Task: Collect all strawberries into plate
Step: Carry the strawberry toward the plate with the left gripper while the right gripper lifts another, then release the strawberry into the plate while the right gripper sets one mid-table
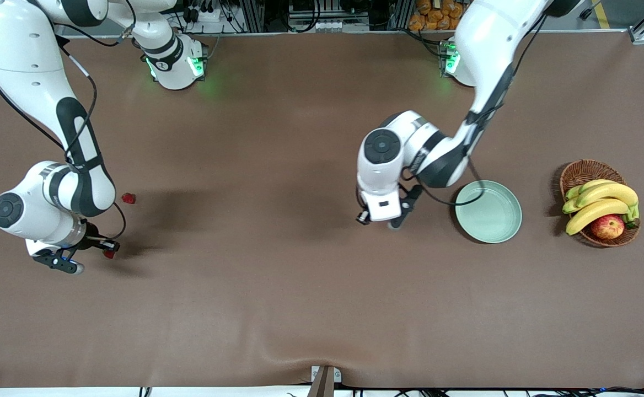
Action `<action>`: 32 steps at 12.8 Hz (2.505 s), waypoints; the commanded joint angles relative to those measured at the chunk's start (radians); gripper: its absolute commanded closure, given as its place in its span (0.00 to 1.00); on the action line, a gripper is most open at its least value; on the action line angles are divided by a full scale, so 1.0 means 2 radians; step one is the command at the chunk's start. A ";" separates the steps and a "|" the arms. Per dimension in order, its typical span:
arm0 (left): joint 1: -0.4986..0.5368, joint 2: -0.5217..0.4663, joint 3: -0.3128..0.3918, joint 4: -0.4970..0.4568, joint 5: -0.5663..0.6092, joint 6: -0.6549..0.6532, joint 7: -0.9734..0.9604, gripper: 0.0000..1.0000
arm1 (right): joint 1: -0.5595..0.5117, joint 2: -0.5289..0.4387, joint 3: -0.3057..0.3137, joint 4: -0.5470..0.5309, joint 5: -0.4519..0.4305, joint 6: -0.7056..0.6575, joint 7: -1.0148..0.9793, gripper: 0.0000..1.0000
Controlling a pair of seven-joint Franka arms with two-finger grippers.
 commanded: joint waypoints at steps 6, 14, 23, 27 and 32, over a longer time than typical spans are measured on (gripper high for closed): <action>0.107 -0.078 -0.013 -0.024 -0.068 -0.055 0.178 1.00 | 0.132 -0.035 0.006 0.003 0.005 -0.001 -0.078 0.87; 0.200 -0.085 -0.012 -0.077 -0.070 -0.095 0.315 1.00 | 0.355 -0.030 0.006 0.051 0.006 0.001 -0.076 0.86; 0.266 -0.103 -0.011 -0.166 -0.051 -0.016 0.414 1.00 | 0.504 0.064 0.006 0.120 0.006 0.071 -0.075 0.85; 0.288 -0.098 -0.012 -0.230 -0.033 0.088 0.416 0.96 | 0.506 0.129 0.006 0.171 0.003 0.084 -0.076 0.82; 0.298 -0.088 -0.012 -0.242 -0.030 0.097 0.417 0.58 | 0.490 0.164 0.006 0.198 0.003 0.108 -0.076 0.78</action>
